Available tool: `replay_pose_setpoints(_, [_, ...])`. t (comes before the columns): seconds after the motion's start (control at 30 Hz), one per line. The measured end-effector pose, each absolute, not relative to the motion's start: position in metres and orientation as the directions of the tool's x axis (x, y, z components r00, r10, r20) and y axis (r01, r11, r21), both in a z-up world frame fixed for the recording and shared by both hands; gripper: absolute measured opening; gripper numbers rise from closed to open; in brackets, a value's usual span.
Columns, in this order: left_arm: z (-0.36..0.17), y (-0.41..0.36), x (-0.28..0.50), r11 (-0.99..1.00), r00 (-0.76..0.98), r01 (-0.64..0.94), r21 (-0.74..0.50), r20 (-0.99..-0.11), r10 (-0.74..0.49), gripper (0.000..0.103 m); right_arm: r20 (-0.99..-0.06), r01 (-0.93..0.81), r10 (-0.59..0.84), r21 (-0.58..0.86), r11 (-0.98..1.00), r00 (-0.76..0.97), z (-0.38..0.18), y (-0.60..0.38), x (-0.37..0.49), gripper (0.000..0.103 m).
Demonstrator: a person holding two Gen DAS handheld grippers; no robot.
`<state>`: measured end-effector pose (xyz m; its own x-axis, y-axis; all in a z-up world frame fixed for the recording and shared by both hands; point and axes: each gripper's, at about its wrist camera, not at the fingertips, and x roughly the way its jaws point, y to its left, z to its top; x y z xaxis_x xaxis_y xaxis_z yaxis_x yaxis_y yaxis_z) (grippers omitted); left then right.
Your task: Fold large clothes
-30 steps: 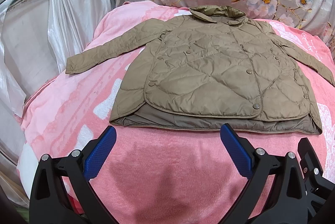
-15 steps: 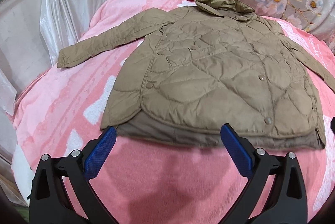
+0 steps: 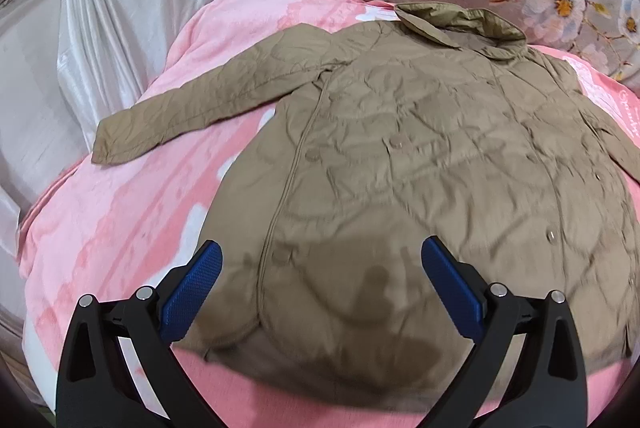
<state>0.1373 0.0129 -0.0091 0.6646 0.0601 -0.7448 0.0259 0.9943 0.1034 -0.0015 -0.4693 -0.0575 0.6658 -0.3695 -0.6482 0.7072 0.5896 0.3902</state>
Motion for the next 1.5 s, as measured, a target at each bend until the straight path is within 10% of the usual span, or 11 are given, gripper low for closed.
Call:
replay_pose_setpoints(0.43, [-0.018, 0.015, 0.200, 0.993, 0.673, -0.054, 0.104, -0.731, 0.113, 0.098, -0.688, 0.814, -0.439, 0.443, 0.376, 0.577, -0.093, -0.603, 0.022, 0.061])
replay_pose_setpoints(0.63, [-0.028, 0.022, 0.209, 0.991, 0.659, -0.083, 0.101, -0.741, 0.131, 0.098, -0.652, 0.796, -0.457, 0.494, 0.349, 0.605, -0.085, -0.623, 0.034, 0.005])
replay_pose_setpoints(1.03, [-0.033, 0.051, 0.207, 0.980, 0.644, -0.165, 0.108, -0.742, 0.190, 0.098, -0.311, 0.413, -0.312, 0.347, 0.842, 0.898, 0.091, -0.440, 0.135, 0.003])
replay_pose_setpoints(1.5, [-0.045, 0.107, 0.198, 0.971, 0.611, -0.225, 0.081, -0.765, 0.205, 0.098, -0.494, 0.001, 0.102, 0.204, 0.979, 0.863, 0.022, -0.228, 0.257, 0.003])
